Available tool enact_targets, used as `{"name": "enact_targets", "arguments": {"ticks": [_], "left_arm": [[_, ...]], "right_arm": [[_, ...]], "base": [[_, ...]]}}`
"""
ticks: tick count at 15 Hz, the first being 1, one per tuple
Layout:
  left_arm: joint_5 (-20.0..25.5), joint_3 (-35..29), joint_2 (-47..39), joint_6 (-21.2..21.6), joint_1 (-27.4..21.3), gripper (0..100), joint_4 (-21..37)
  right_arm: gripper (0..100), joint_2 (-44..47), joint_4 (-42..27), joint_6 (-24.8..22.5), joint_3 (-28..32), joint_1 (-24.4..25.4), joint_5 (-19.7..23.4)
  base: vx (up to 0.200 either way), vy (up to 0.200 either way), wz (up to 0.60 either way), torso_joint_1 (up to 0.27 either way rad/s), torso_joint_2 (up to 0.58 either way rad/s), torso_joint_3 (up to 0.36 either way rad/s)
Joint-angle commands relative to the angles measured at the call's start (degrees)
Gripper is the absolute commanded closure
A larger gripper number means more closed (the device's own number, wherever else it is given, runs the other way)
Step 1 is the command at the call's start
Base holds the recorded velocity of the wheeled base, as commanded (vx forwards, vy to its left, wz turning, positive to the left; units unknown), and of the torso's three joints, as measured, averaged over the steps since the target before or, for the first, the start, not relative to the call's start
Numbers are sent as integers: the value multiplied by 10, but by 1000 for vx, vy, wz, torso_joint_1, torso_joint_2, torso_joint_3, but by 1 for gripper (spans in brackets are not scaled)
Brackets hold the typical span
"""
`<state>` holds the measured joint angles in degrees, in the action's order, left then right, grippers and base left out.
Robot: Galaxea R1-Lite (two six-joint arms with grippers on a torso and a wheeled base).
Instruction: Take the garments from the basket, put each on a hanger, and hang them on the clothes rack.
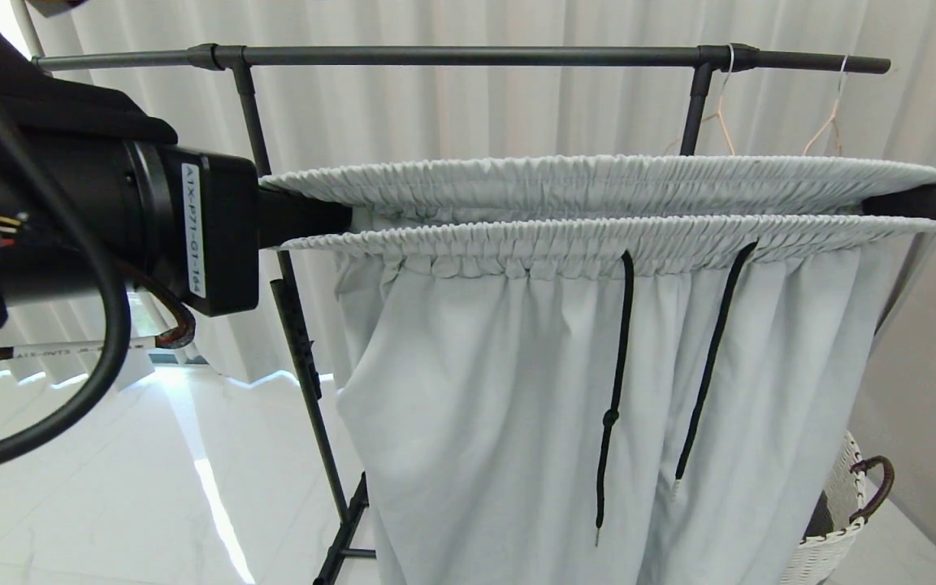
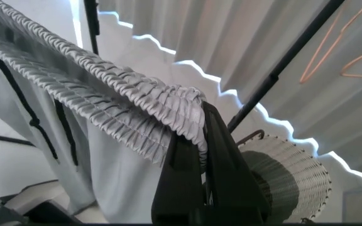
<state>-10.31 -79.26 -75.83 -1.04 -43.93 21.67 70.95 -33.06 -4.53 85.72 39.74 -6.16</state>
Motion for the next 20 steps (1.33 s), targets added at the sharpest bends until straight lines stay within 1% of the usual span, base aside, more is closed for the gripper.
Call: {"name": "enact_targets", "arguments": {"ticks": [1,5,6,9,12,14,15,16,17,18,20], "left_arm": [[-1,0,2,0,1,100,0],[-1,-6,2,-1,-6,100,0],[-1,-6,2,-1,-5,100,0],[-1,-5,1,-1,-5,100,0],[-1,-4,-1,-1,-5,100,0],[-3,-2,0,2,-4,100,0],[-19,-2,1,5,-4,100,1],[-38,-2,1,12,-3,100,1],[-58,1,2,20,0,100,1],[-72,3,2,31,12,100,1],[-78,13,10,66,41,100,0]], "right_arm": [[100,1,-1,0,-4,-2,0],[100,0,-1,-1,-12,1,1],[0,0,-1,-1,-13,2,1],[0,-2,-1,-1,-16,8,4],[0,-14,3,-1,-47,13,4],[0,-21,2,-1,-63,6,-3],[0,-24,-5,-4,-76,-30,-31],[0,-22,-18,-9,-88,-67,-69],[0,-21,-23,-12,-98,-99,-96],[0,-21,-23,-13,-110,-129,-107],[0,-32,-22,-39,-130,-177,-112]], "base": [[0,0,0,0,0,0],[0,0,0,0,0,0],[0,0,0,0,0,0],[0,0,0,0,0,0],[0,0,0,0,0,0],[0,0,0,0,0,0],[0,0,0,0,0,0],[0,0,0,0,0,0],[0,0,0,0,0,0],[0,0,0,0,0,0],[0,0,0,0,0,0]]}}
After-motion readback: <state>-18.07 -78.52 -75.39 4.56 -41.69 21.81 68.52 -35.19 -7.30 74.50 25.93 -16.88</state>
